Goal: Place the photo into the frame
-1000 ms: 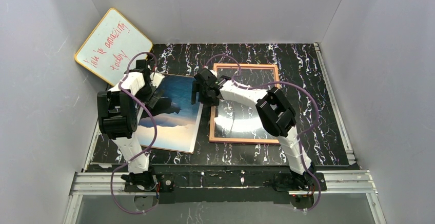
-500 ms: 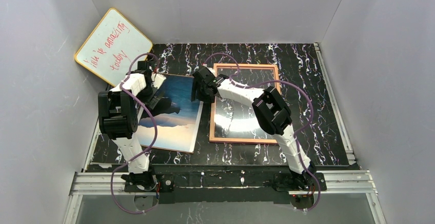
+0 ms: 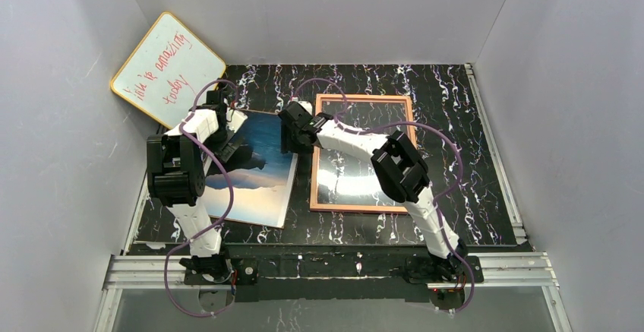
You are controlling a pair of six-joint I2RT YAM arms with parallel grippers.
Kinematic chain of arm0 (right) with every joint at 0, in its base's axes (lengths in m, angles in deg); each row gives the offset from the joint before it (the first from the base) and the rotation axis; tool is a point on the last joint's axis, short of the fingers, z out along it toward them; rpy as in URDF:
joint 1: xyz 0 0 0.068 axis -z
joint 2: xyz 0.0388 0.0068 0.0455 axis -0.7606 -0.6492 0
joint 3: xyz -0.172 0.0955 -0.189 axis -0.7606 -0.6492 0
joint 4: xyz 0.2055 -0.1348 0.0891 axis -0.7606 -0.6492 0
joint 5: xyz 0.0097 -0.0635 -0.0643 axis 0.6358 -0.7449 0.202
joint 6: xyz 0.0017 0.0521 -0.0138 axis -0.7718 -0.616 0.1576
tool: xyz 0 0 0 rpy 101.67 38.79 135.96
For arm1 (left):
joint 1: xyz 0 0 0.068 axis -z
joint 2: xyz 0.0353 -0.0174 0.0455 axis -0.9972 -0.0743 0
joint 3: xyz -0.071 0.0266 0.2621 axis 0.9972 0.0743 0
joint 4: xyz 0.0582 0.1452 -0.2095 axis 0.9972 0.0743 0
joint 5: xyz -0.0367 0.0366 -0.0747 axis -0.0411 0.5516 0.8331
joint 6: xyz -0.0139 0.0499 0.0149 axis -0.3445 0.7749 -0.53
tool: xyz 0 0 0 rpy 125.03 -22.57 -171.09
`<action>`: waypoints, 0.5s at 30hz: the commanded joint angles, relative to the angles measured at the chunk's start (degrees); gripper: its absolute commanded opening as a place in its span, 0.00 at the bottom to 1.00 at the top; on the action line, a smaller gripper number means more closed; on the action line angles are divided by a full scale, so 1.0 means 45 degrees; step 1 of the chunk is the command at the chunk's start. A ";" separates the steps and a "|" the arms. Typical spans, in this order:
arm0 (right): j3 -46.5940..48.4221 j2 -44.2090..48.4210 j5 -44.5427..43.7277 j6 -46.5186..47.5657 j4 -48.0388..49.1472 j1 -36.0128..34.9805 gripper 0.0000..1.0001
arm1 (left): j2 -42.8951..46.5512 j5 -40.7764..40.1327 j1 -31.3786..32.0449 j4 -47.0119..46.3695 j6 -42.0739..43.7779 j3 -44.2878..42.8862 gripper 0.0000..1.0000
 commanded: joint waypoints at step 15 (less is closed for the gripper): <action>-0.1817 0.1879 0.2291 -0.0190 0.4135 -0.0579 0.64 | -0.0303 0.0777 0.0590 0.0385 -0.0109 0.0339 0.84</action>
